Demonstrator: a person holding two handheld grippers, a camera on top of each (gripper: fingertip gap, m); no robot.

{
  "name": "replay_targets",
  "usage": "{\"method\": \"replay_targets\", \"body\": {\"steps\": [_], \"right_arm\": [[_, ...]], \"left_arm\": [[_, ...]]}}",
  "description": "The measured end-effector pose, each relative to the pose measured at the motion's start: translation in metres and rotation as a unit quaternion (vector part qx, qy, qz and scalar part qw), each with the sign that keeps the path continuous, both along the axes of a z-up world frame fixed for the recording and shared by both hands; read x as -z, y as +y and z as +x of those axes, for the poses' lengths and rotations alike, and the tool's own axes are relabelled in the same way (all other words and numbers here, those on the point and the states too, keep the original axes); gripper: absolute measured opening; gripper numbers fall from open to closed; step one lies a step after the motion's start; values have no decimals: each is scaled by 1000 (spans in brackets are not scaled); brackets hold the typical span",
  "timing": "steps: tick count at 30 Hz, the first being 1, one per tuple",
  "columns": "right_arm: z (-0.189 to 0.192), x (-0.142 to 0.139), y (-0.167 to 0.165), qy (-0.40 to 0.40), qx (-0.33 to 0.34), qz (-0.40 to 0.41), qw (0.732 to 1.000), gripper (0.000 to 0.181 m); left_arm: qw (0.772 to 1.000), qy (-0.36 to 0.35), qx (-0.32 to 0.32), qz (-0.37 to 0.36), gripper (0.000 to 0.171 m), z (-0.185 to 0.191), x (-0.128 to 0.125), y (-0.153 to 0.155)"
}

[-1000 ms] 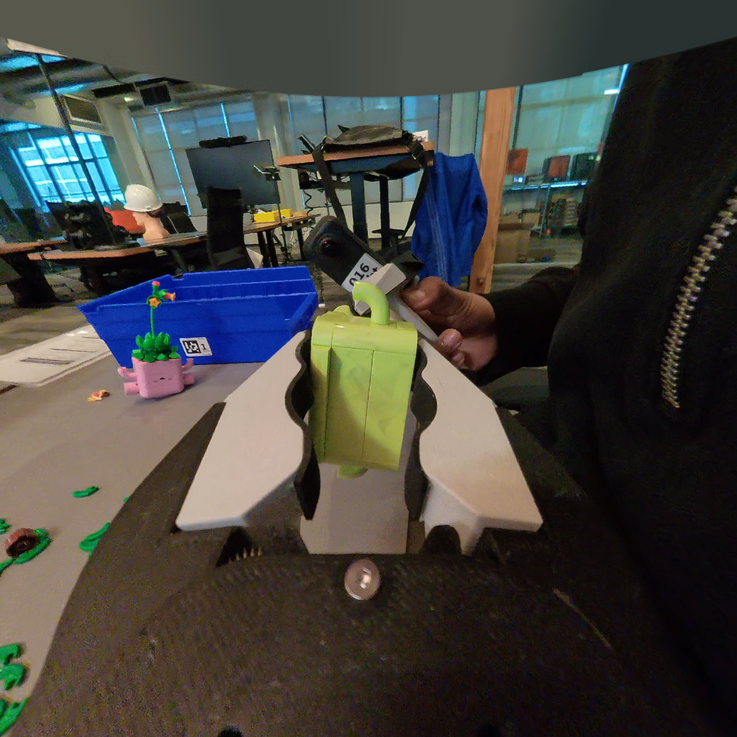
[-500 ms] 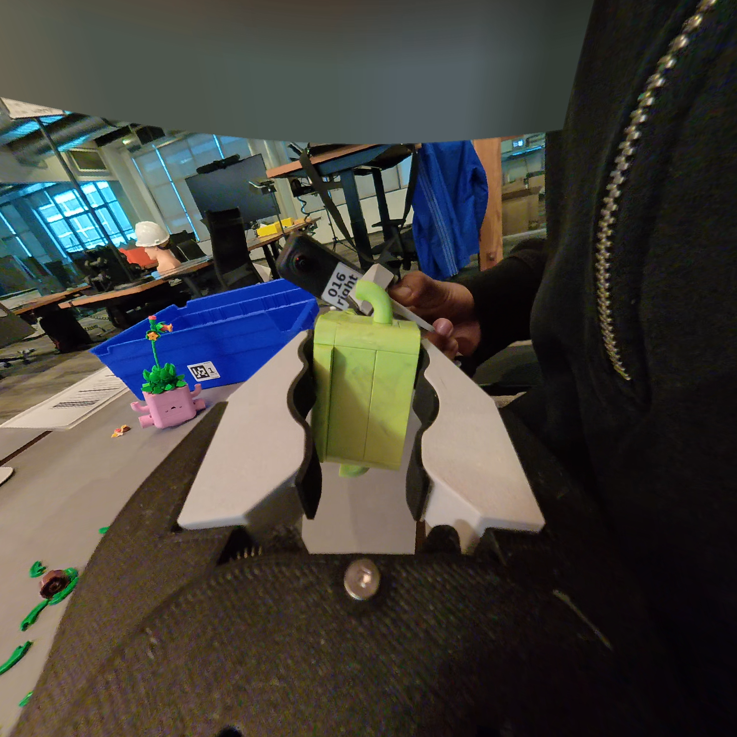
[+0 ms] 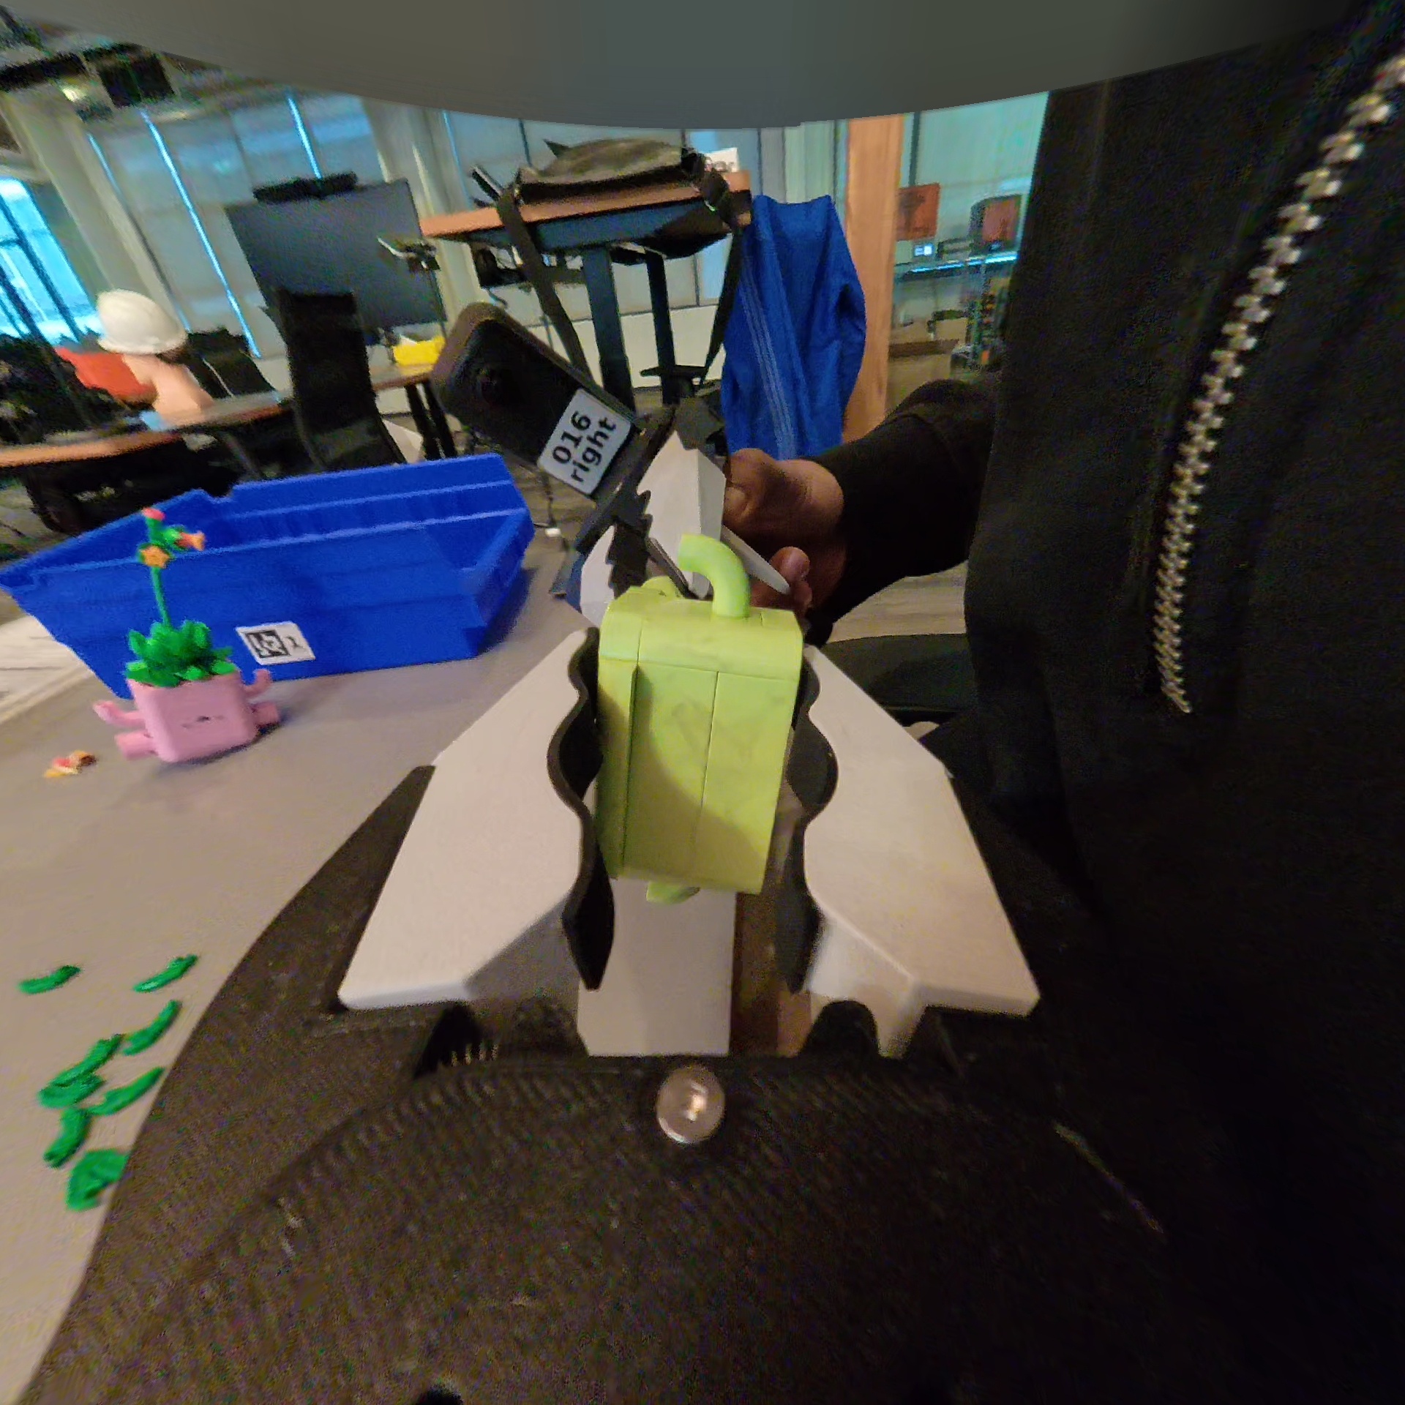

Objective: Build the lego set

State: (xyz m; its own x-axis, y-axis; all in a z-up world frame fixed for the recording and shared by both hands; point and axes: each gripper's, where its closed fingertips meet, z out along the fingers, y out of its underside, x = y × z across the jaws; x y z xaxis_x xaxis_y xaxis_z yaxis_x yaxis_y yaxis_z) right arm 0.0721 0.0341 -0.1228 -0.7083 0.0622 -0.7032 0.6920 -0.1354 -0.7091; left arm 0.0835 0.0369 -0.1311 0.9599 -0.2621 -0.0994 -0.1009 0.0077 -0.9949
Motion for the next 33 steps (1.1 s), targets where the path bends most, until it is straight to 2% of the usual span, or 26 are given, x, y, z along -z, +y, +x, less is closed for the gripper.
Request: {"method": "replay_targets", "body": {"steps": [4, 13, 18, 21, 24, 26, 29, 31, 33], "right_arm": [[0, 2, 2, -13, -5, 2, 1000, 13], [-2, 10, 6, -42, -9, 16, 999, 13], [-23, 13, 10, -28, 52, 38, 998, 15], [-35, 14, 17, -14, 90, 44, 995, 38], [-53, 12, 30, 16, 173, 50, 984, 48], [-65, 9, 34, 65, 241, 70, 966, 58], [-79, -1, 23, 160, 333, 101, 924, 75], [-88, -2, 8, 190, 370, 120, 902, 78], [-95, -2, -12, 193, 372, 124, 900, 80]], "left_arm": [[999, -46, 11, -6, 46, 0, 2, 3], [994, -100, 30, -36, 46, -2, 11, 7], [978, -205, 21, -26, 46, -19, 9, 11], [965, -262, -5, -14, 46, -38, 8, 11], [956, -286, -70, 1, 46, -67, 11, 7], [957, -247, -148, 10, 46, -88, 15, 2], [958, -117, -260, 0, 46, -109, 15, -5], [950, -24, -312, -4, 46, -117, 11, -8], [940, 36, -339, -15, 46, -121, 11, -9]]}}
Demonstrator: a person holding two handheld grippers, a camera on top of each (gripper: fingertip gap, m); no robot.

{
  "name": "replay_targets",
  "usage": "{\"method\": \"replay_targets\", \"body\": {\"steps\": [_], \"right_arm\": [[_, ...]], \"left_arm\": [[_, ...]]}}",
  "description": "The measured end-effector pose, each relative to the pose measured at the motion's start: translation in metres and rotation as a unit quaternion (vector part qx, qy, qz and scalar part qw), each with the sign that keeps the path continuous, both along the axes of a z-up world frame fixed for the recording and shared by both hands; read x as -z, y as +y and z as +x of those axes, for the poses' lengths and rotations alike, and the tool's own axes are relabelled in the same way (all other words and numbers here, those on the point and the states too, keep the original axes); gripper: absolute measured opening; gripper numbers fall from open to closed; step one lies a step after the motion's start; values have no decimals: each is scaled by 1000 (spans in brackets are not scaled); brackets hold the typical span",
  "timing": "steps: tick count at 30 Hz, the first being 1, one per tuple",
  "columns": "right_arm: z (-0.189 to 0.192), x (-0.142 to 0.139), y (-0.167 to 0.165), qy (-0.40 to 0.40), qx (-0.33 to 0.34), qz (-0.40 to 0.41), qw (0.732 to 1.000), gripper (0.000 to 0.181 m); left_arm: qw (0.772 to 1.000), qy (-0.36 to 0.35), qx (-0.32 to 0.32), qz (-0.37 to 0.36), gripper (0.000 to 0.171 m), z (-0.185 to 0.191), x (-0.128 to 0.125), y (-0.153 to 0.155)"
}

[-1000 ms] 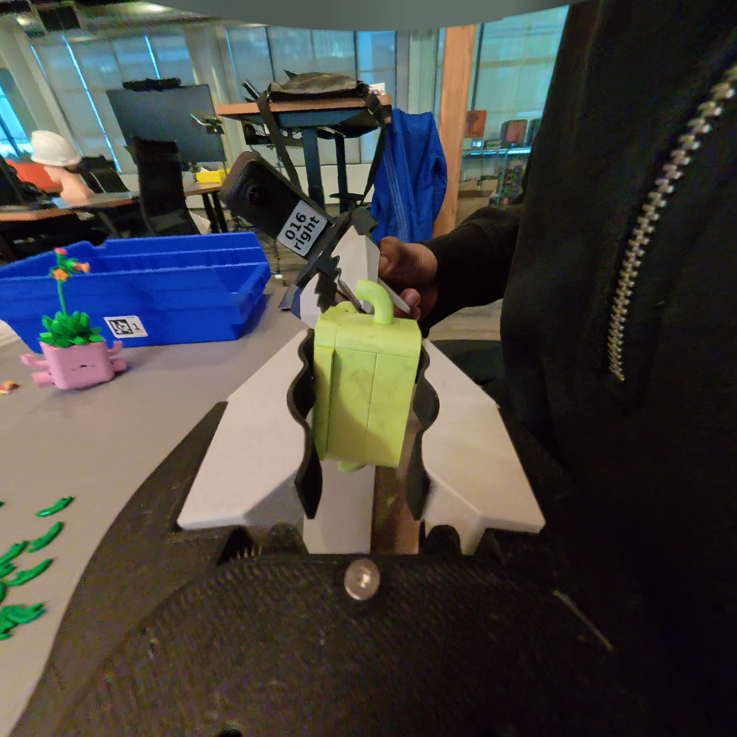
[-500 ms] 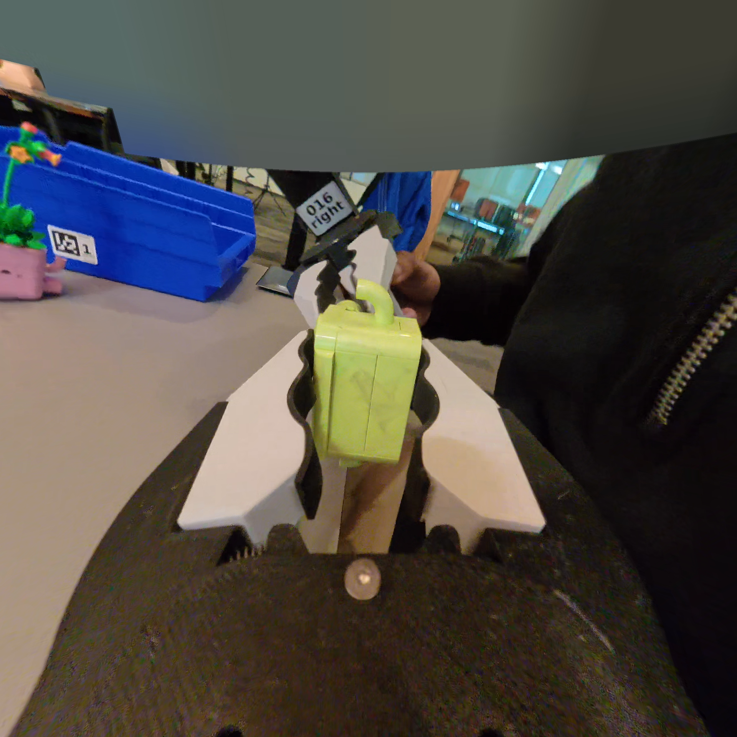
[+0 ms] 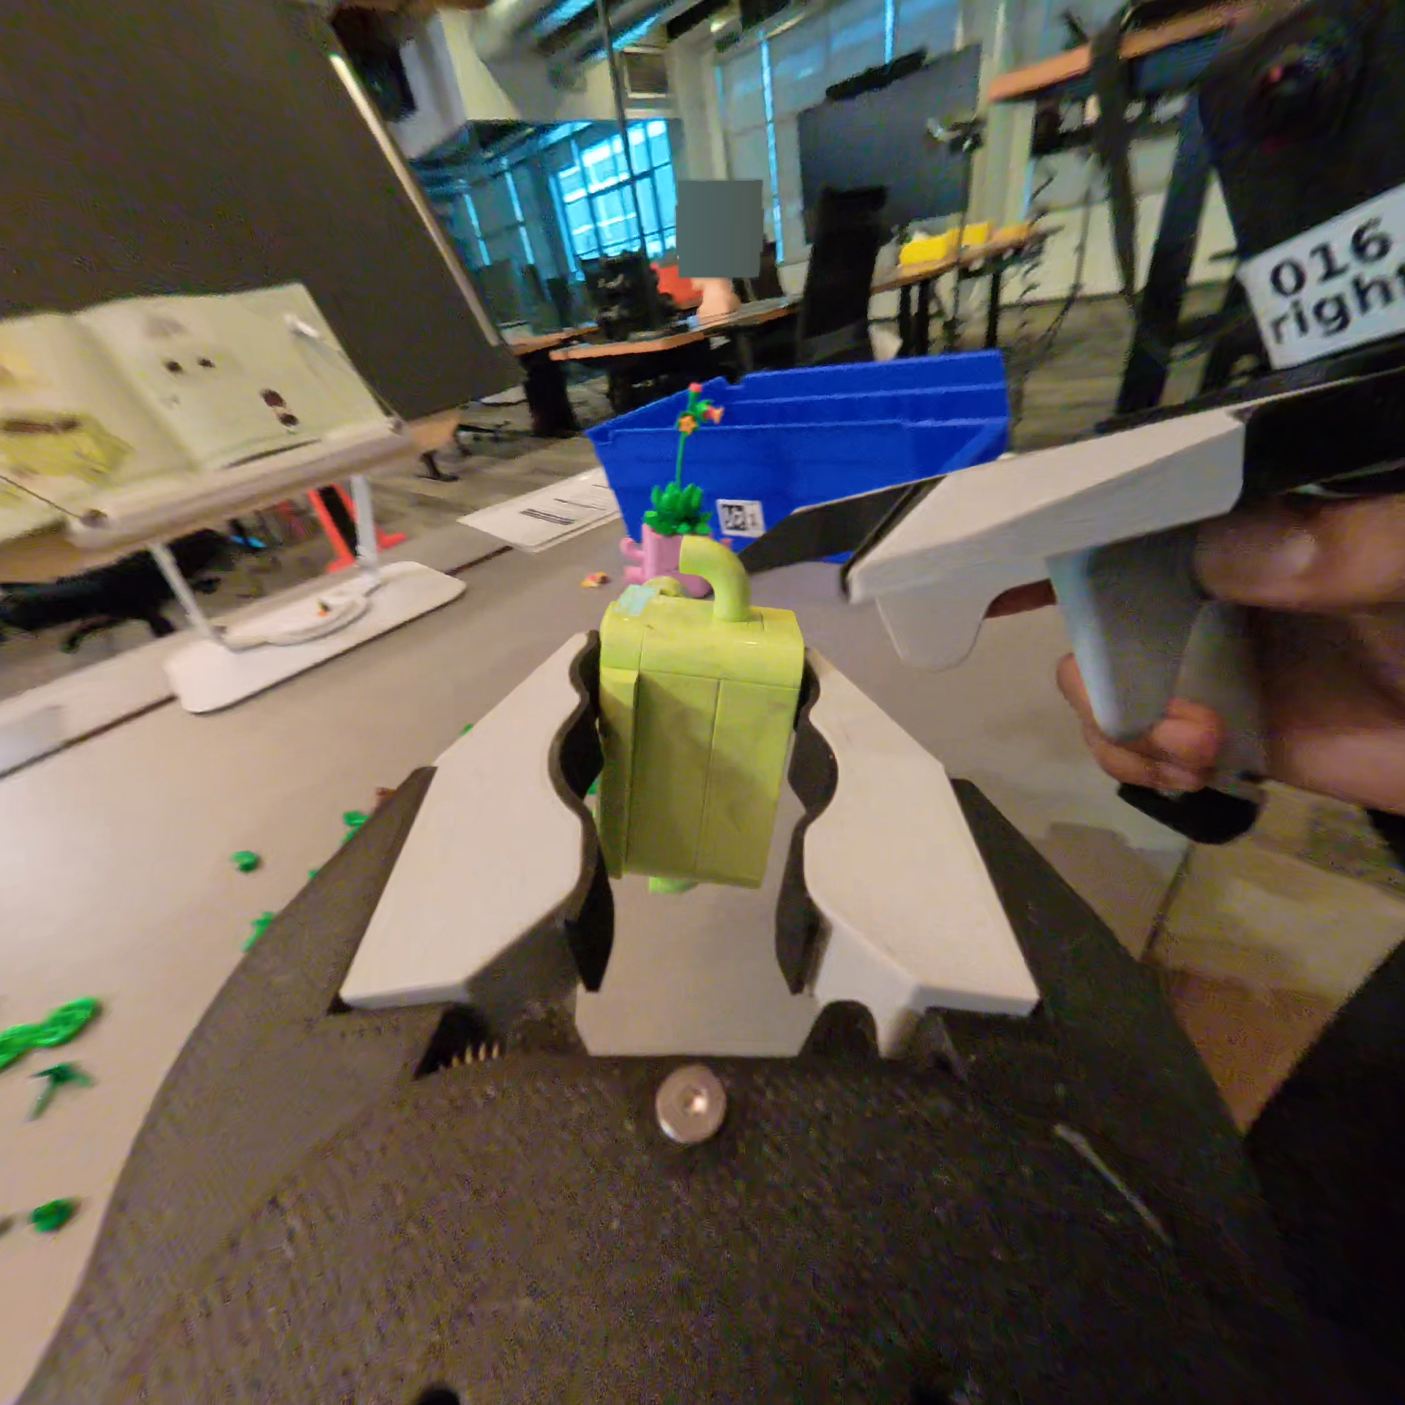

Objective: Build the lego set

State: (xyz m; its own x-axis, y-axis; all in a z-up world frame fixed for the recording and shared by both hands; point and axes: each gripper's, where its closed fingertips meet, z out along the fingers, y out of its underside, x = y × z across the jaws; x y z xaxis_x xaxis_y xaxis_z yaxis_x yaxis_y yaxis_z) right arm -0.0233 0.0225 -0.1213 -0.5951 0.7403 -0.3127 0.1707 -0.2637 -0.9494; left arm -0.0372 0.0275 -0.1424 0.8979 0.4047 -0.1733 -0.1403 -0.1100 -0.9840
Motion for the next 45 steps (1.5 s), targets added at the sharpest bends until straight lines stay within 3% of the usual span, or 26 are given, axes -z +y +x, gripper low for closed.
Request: {"method": "replay_targets", "body": {"steps": [3, 8, 17, 27, 40, 45], "right_arm": [[-6, 11, -17, -23, -20, 41, 999, 83], [-4, 0, -13, 17, -15, 38, 999, 76], [10, -15, -23, 99, -16, 61, 993, 59], [11, -16, -19, 110, 13, 72, 991, 50], [7, -6, -17, 66, 7, 49, 997, 49], [-4, -4, -7, 33, 3, -2, 999, 55]], "left_arm": [[1000, 25, -12, -14, 45, -1, -1, -3], [997, 71, -12, -13, 45, 8, -10, -5], [994, 104, 7, 14, 45, 31, -24, -2], [994, 111, 10, 5, 45, 35, -20, 3], [997, 82, 16, 2, 45, 33, -11, 4], [999, 15, 33, 12, 46, 20, -8, 8]]}}
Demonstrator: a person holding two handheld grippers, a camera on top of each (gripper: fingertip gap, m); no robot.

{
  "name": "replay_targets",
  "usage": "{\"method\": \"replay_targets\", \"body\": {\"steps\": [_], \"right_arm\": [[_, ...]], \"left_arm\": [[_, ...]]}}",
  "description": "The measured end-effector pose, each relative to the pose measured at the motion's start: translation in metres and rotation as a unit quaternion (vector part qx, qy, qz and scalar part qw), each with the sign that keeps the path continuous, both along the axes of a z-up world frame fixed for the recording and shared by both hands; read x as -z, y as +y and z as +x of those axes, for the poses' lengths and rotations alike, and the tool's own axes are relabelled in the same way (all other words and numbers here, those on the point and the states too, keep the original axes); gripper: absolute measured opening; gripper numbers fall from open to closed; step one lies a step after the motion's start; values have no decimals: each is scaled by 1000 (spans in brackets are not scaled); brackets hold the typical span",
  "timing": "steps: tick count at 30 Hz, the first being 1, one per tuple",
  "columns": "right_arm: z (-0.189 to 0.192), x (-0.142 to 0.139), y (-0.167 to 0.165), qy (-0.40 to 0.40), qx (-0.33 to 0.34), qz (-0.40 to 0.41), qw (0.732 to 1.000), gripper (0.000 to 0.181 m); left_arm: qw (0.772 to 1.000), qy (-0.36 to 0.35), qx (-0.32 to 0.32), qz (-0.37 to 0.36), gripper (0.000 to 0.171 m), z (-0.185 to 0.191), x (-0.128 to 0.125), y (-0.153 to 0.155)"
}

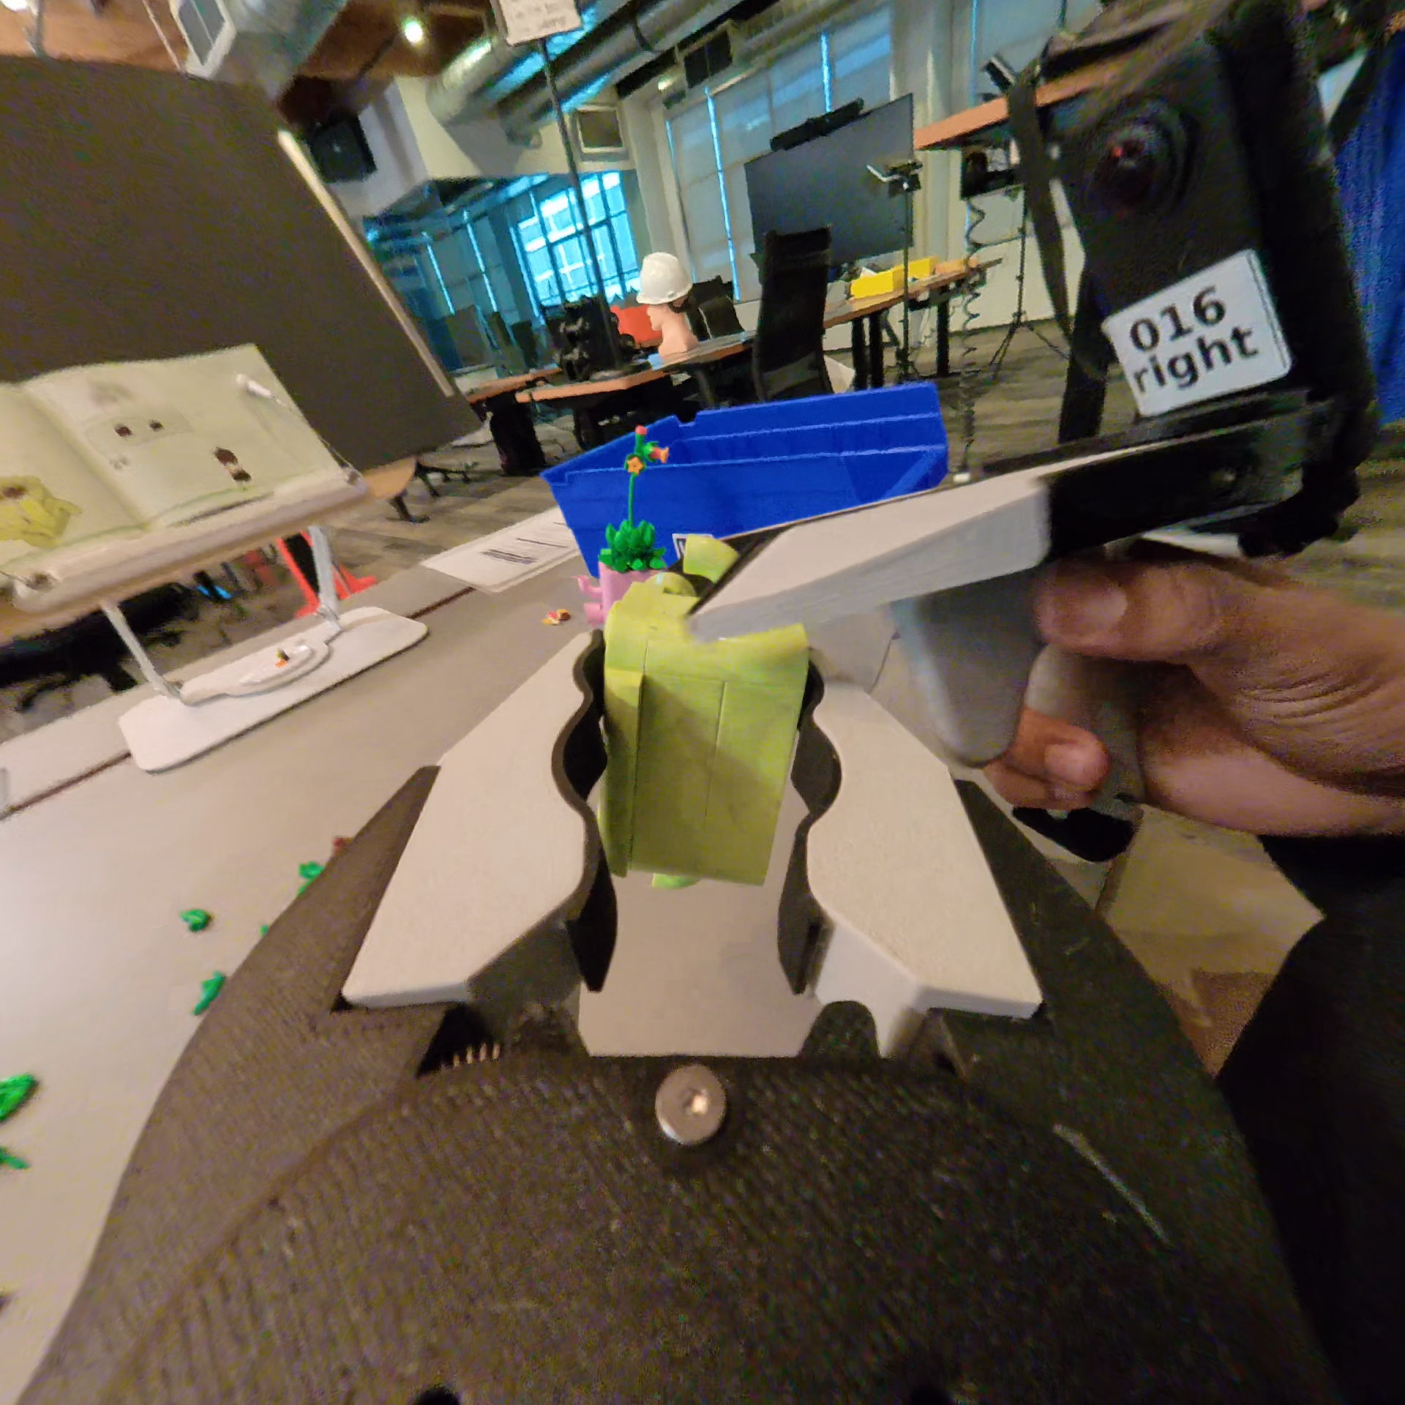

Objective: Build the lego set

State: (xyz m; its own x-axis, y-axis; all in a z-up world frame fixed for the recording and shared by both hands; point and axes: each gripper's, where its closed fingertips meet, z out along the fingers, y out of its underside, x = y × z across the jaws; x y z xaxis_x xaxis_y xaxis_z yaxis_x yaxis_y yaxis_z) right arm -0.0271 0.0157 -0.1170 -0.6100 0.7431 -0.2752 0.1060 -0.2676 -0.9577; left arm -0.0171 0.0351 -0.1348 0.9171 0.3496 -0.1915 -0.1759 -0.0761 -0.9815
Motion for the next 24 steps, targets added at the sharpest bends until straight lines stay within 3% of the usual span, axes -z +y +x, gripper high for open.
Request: {"method": "replay_targets", "body": {"steps": [2, 3, 7, 9, 11, 16, 18, 20, 22, 24], "right_arm": [[-4, -9, 19, 4, 11, -39, 999, 100], [-5, -13, 29, 14, 15, -55, 998, 104], [-4, -16, 58, 45, 46, -60, 996, 106], [-3, -15, 61, 66, 57, -38, 995, 102], [-5, -16, 62, 71, 64, -30, 995, 98], [-1, -22, 61, 69, 42, -39, 996, 102], [-2, -16, 66, 64, 48, -13, 997, 101], [-4, -2, 68, 23, 29, 33, 999, 99], [-4, 15, 70, -30, 6, 79, 996, 101], [-4, 29, 76, -52, 8, 118, 992, 100]], "left_arm": [[998, -57, 1, 22, 46, -11, -1, -4], [994, -99, 5, 41, 46, -17, -1, -8], [949, -292, 46, 110, 46, -38, 11, -17], [960, -272, 29, 63, 46, -43, 31, -15], [961, -263, 45, 69, 46, -38, 25, -12], [932, -346, 85, 63, 46, -35, 32, -1], [903, -409, 134, -3, 46, -23, 50, 7], [856, -478, 189, -56, 46, -8, 61, 9], [828, -509, 216, -94, 46, 0, 67, 8], [815, -518, 226, -129, 47, 3, 73, 8]]}}
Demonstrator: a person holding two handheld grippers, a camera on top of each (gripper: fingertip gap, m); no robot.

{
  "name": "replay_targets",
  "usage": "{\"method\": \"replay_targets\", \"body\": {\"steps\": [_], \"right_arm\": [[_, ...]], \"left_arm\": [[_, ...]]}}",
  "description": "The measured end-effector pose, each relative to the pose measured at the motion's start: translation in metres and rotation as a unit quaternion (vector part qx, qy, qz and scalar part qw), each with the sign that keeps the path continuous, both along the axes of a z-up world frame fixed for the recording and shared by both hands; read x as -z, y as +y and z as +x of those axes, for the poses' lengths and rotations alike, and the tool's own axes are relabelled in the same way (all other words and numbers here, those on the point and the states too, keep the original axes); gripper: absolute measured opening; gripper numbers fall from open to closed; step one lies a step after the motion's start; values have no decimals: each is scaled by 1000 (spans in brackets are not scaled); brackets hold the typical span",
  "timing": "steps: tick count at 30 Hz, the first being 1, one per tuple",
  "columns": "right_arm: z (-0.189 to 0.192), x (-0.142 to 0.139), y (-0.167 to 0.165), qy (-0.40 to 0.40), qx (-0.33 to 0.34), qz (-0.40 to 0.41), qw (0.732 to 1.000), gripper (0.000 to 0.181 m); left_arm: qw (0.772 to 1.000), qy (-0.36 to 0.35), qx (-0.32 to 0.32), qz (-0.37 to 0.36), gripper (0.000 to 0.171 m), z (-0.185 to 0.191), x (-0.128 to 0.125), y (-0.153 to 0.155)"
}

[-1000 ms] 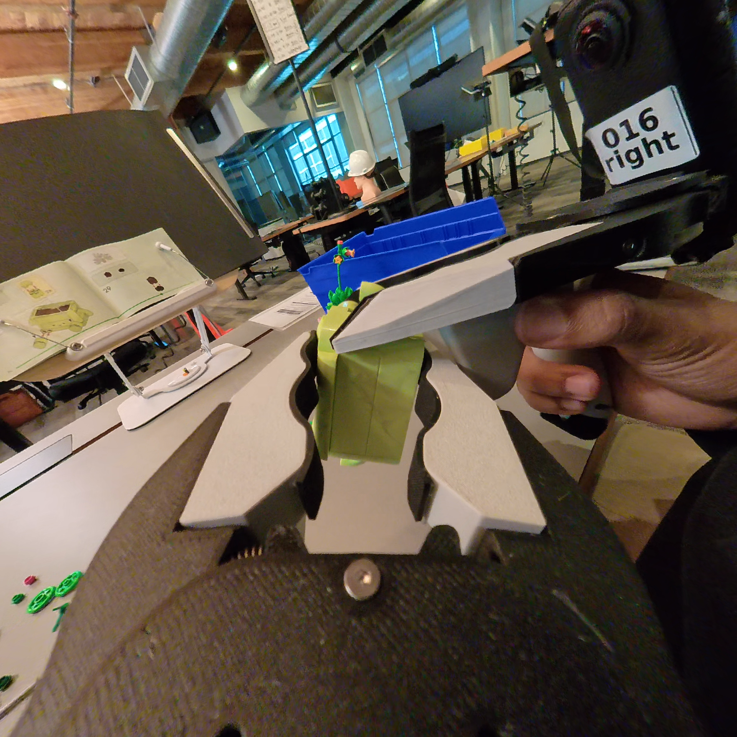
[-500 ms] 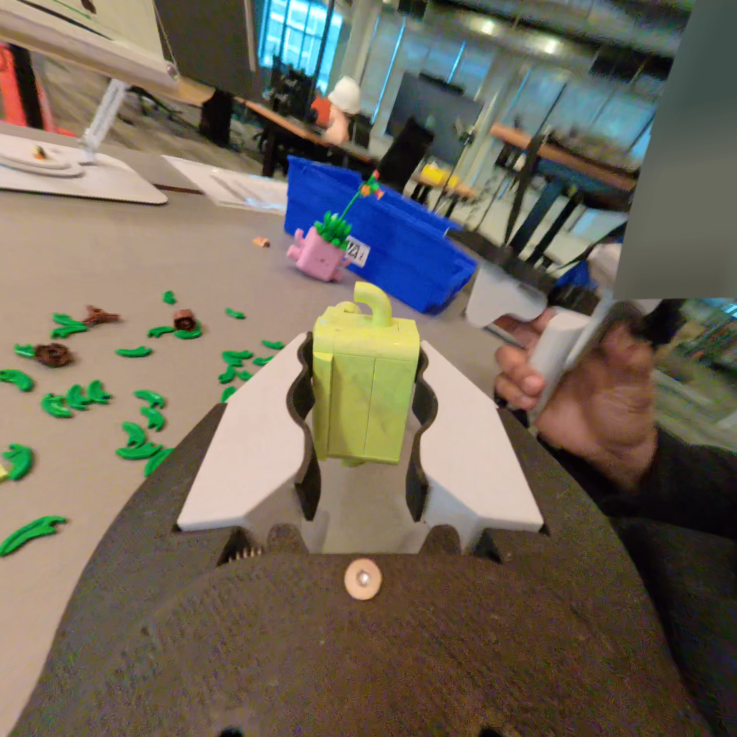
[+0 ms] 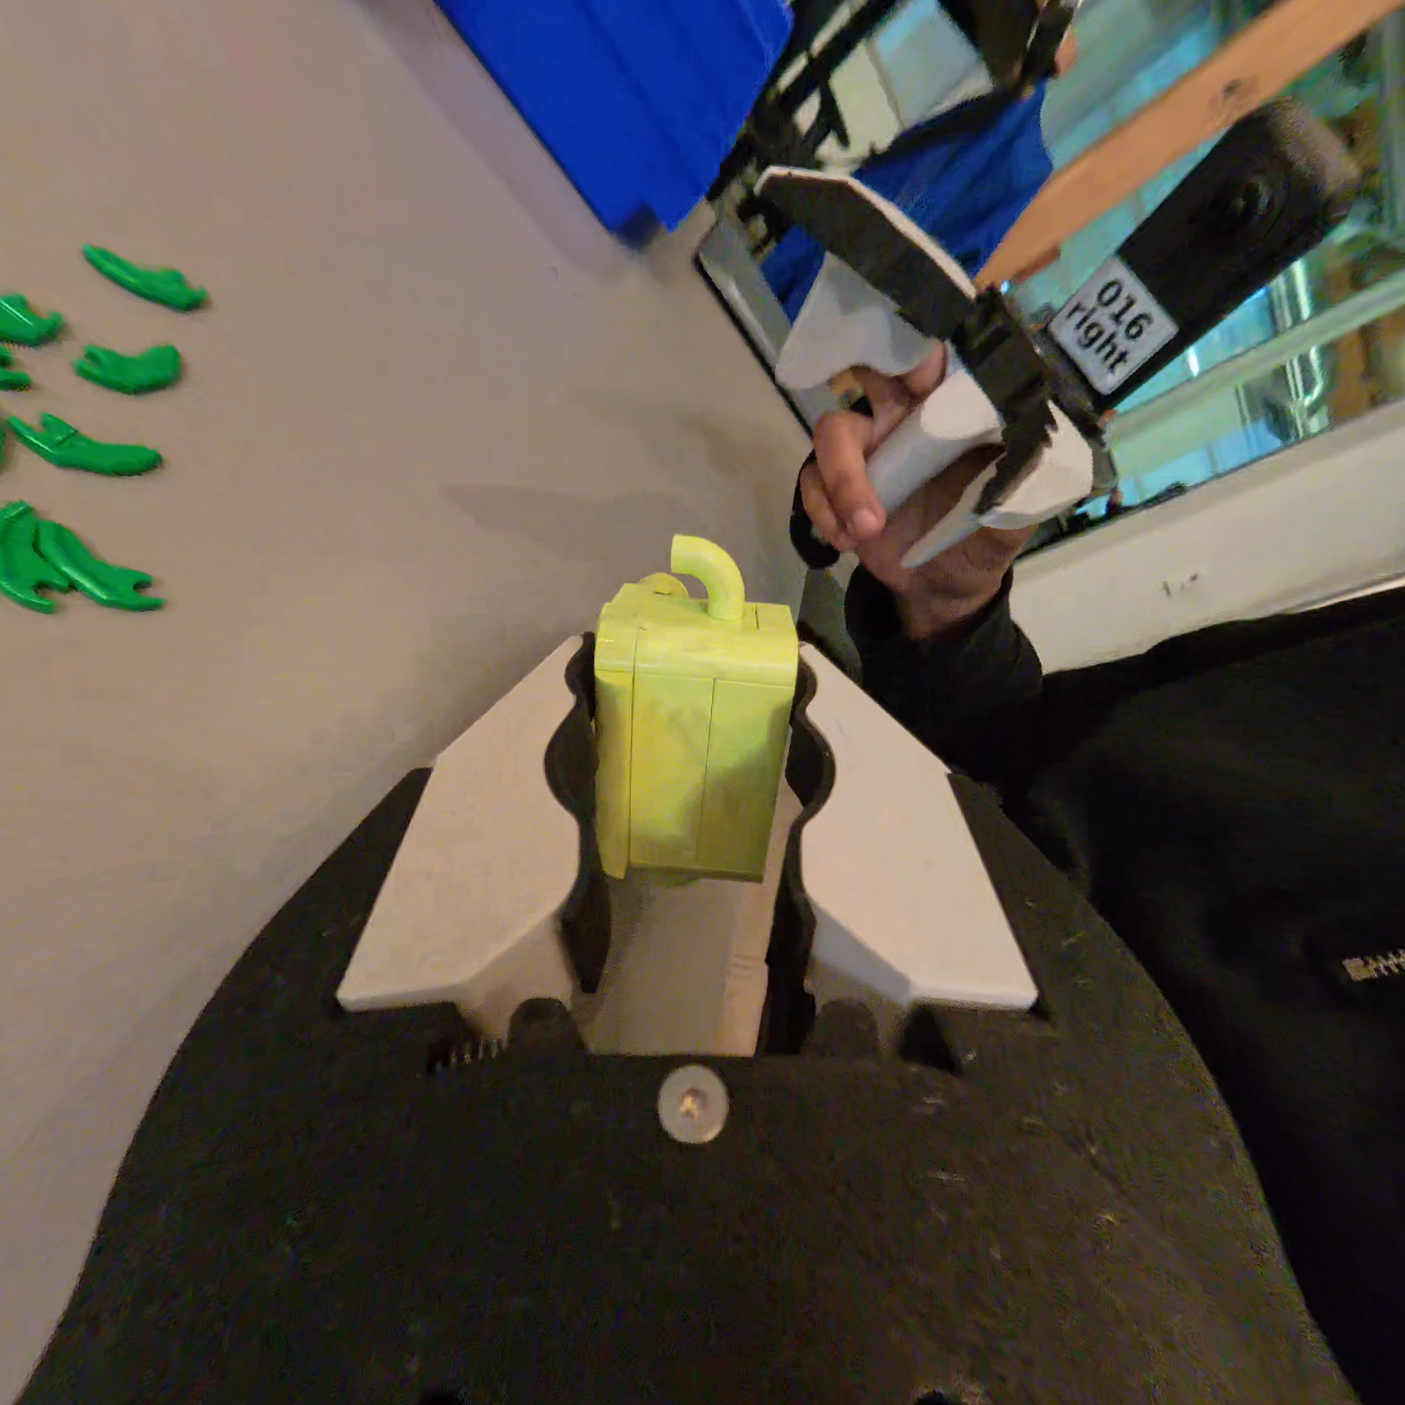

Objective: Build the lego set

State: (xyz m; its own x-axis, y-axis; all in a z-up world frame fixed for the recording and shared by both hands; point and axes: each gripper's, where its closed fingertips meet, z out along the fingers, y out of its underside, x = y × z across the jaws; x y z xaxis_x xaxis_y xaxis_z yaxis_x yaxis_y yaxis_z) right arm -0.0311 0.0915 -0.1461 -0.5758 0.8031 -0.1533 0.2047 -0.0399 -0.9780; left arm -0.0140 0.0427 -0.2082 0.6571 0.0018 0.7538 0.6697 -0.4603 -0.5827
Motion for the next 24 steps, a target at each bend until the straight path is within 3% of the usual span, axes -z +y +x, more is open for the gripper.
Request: {"method": "replay_targets", "body": {"steps": [3, 10, 14, 20, 24], "right_arm": [[-1, 10, 5, 11, 10, 27, 1000, 93], [0, 29, -3, 2, -20, 46, 999, 84], [1, 25, 0, 9, -23, 25, 999, 76], [3, 15, 8, 21, -21, -17, 999, 70], [1, 12, 15, 23, -6, -38, 999, 66]], "left_arm": [[999, -3, 28, -42, 48, -1, 11, 2], [995, -15, 71, -62, 50, 1, 16, 12], [994, -11, 86, -68, 50, 0, 18, 16], [995, -28, 80, -46, 48, -4, 12, 22], [993, -100, 46, 34, 48, -18, -11, 26]]}}
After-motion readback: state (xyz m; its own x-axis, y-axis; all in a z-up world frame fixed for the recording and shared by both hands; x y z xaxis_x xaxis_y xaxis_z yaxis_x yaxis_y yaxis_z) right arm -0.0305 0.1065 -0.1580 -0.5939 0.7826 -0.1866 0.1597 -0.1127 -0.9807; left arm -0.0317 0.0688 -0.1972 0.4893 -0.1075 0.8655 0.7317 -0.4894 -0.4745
